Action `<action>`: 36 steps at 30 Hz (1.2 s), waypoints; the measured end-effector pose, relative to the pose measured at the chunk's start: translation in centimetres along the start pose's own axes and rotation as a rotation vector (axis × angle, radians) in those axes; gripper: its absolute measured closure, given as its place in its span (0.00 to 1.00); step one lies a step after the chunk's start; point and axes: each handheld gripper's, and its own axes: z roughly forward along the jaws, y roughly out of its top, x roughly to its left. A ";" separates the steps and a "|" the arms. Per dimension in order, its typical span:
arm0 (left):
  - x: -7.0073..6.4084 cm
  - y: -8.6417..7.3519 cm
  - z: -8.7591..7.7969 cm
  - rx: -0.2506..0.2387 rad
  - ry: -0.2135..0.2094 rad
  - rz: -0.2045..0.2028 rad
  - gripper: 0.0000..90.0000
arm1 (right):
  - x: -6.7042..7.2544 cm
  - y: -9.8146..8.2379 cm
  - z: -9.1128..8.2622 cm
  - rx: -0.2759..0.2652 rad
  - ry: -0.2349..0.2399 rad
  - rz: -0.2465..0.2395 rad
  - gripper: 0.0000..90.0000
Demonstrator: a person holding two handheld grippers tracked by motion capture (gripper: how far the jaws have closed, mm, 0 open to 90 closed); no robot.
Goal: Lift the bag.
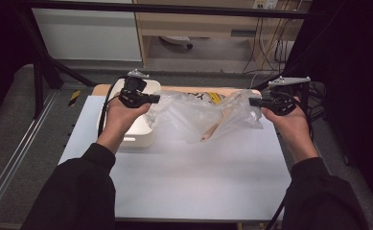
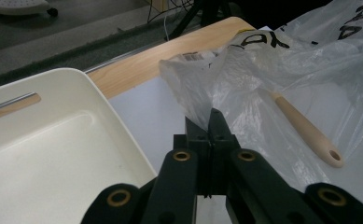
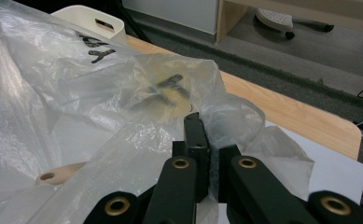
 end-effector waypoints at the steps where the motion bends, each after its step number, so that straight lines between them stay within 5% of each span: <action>1: 0.1 0.1 -0.1 -0.003 0.002 -0.004 1.00 | -0.1 0.1 -0.1 -0.004 0.000 0.006 1.00; 17: 1.2 1.4 -0.7 -0.025 0.007 -0.048 1.00 | -1.0 2.1 -0.4 -0.018 -0.011 0.030 1.00; 36: 2.2 3.8 -2.0 -0.078 0.054 -0.044 1.00 | -1.9 4.1 0.6 -0.033 -0.017 0.057 1.00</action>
